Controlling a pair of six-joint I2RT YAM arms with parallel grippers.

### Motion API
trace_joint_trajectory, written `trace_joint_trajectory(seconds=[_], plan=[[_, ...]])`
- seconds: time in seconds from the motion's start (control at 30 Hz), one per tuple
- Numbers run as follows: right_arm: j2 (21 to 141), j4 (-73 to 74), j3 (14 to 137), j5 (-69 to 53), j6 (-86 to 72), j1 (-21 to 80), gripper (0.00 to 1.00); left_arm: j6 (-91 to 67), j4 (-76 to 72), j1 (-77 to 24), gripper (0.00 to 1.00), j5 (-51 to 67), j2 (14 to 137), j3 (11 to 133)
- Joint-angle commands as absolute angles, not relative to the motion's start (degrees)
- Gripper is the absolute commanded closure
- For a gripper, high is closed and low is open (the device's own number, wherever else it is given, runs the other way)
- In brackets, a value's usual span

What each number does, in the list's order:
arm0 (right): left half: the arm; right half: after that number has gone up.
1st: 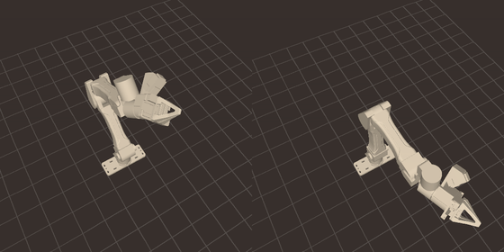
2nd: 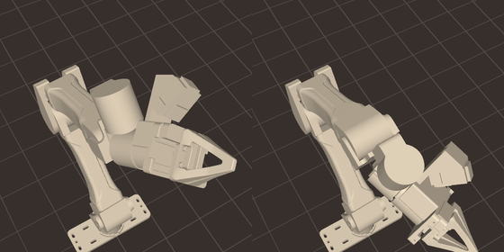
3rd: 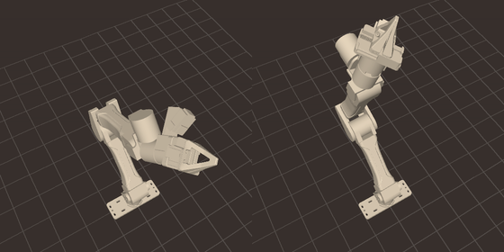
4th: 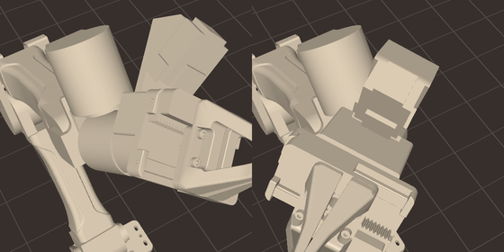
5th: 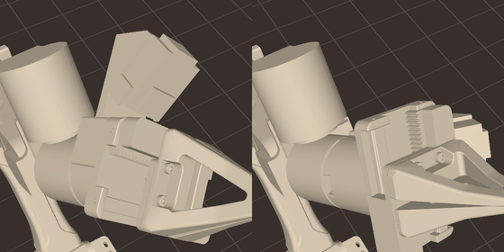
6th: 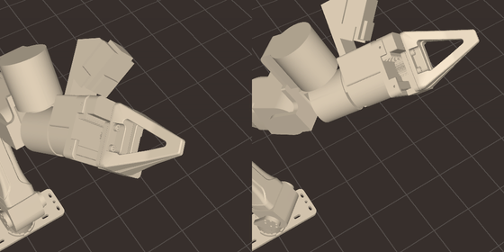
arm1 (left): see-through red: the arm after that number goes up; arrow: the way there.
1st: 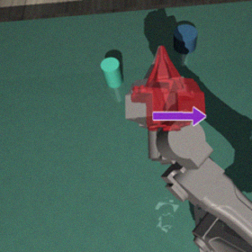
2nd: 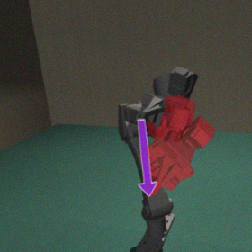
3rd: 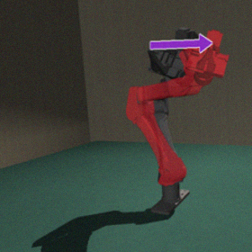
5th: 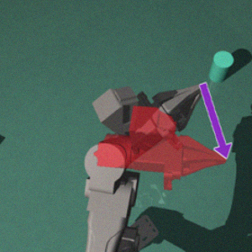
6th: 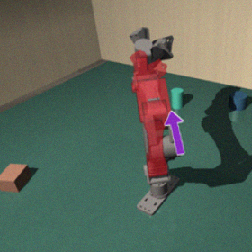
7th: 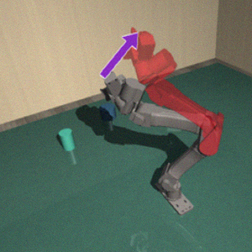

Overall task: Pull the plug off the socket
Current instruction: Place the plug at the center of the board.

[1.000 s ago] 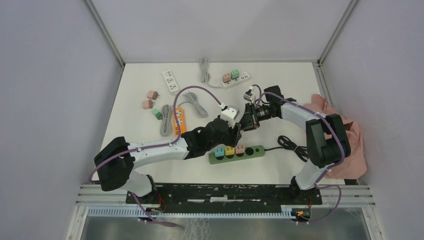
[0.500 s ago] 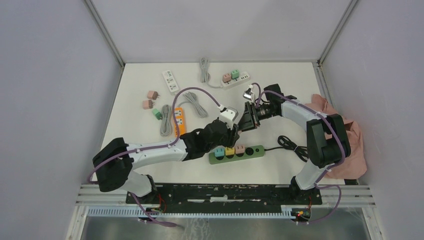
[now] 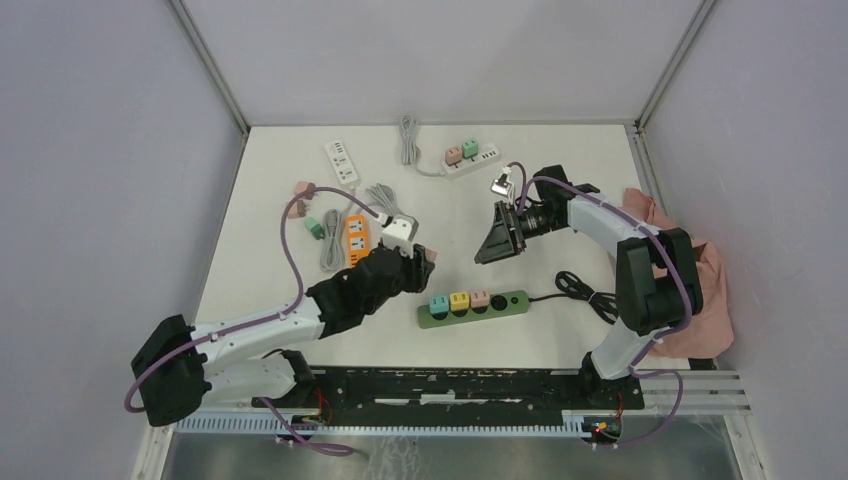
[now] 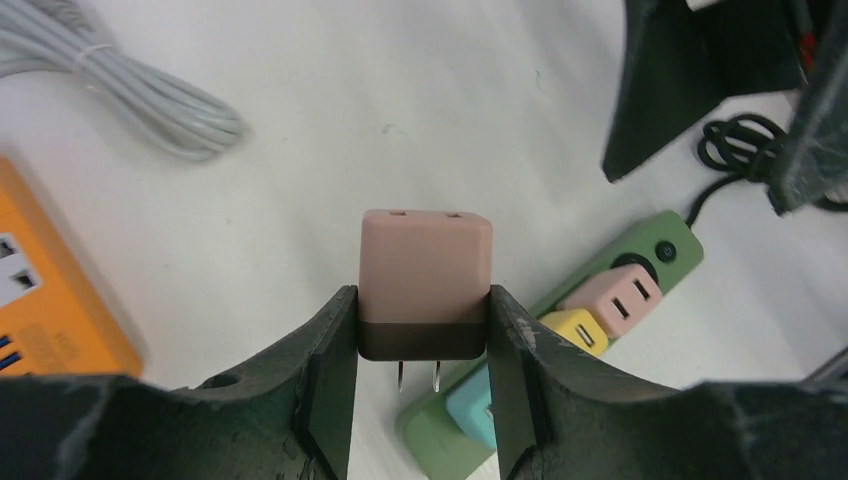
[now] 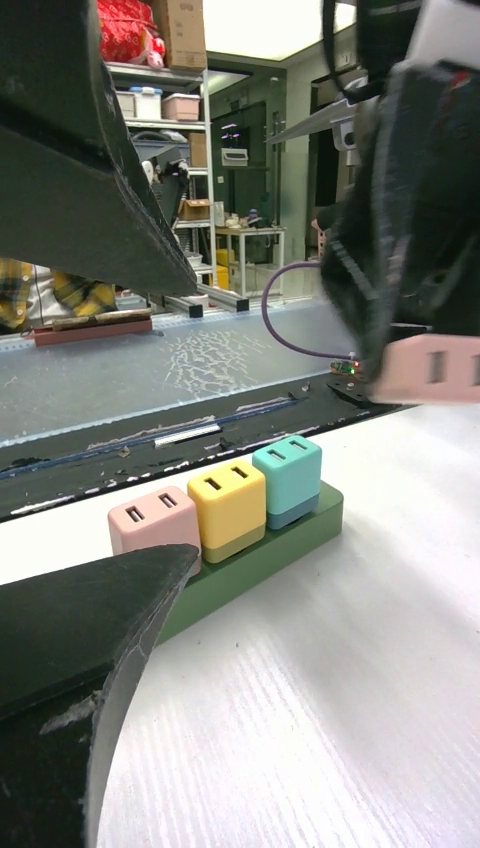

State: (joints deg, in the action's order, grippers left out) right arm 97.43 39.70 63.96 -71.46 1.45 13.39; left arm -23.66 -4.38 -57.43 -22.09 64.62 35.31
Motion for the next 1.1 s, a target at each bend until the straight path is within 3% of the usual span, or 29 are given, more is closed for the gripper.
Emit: trace_joint_trajectory(seconds=[0.0, 0.53, 1.07], plan=[[95.0, 40.9, 66.2, -74.2, 4.2, 12.6, 0.00, -27.6, -2.3, -50.0, 0.97, -19.7, 59.2, 34.1], [95.1, 41.2, 66.1, -74.1, 4.3, 11.8, 0.00, -36.2, -7.5, -22.7, 0.97, -1.1, 55.6, 26.7], [95.3, 41.3, 66.2, -74.1, 4.3, 11.9, 0.00, -42.2, -6.0, -17.0, 0.97, -2.5, 56.9, 27.3]])
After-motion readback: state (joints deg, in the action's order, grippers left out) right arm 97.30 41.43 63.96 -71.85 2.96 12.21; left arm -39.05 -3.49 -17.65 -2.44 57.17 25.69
